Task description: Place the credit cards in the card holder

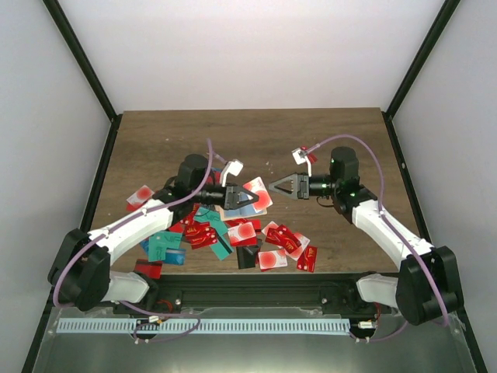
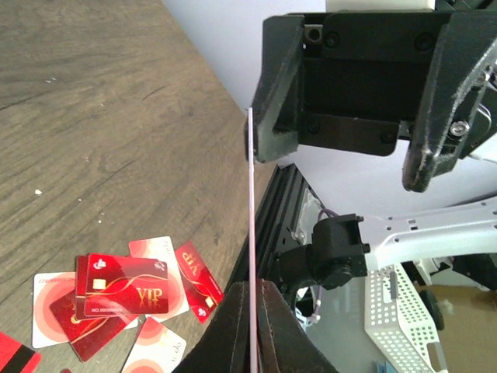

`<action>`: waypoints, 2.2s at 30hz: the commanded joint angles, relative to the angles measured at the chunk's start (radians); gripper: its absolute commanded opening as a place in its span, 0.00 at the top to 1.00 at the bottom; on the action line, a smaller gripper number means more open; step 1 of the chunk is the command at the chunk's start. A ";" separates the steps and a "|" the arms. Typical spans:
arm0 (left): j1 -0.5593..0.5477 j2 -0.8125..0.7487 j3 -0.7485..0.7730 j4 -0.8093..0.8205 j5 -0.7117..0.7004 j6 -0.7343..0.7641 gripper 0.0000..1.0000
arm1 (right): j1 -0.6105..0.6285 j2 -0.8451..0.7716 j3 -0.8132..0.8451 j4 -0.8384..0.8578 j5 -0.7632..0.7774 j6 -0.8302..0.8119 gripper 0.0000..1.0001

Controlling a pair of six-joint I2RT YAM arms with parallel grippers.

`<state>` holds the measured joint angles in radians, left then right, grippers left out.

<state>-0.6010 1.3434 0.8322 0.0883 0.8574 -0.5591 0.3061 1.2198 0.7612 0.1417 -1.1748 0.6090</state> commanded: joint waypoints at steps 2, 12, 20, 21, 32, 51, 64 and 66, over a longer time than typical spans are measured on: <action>-0.013 -0.001 0.024 0.010 0.060 0.018 0.96 | -0.003 0.010 0.010 -0.027 -0.027 -0.040 0.45; -0.028 0.012 0.024 0.037 0.061 0.002 0.96 | 0.045 0.029 0.018 -0.070 -0.033 -0.091 0.65; -0.034 0.037 0.031 0.052 0.062 -0.008 0.96 | 0.068 0.050 0.016 -0.064 -0.047 -0.102 0.80; -0.035 0.038 0.032 0.053 0.063 -0.008 0.96 | 0.070 0.052 0.016 -0.064 -0.047 -0.103 0.82; -0.034 0.054 0.037 0.027 0.017 0.017 0.79 | 0.071 0.063 -0.003 -0.037 -0.016 -0.080 0.99; 0.043 -0.106 -0.118 -0.091 -0.719 0.131 0.00 | 0.051 0.277 0.028 0.039 0.289 0.102 0.99; 0.050 0.170 0.022 -0.329 -0.863 0.050 0.04 | 0.113 0.496 0.106 0.146 0.396 0.168 0.99; 0.050 0.200 0.033 -0.348 -0.861 0.046 0.08 | 0.120 0.523 0.125 0.143 0.404 0.158 0.99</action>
<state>-0.5556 1.4979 0.8242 -0.1741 0.0498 -0.4927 0.4057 1.7054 0.8249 0.2440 -0.8070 0.7681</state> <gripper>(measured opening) 0.953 0.020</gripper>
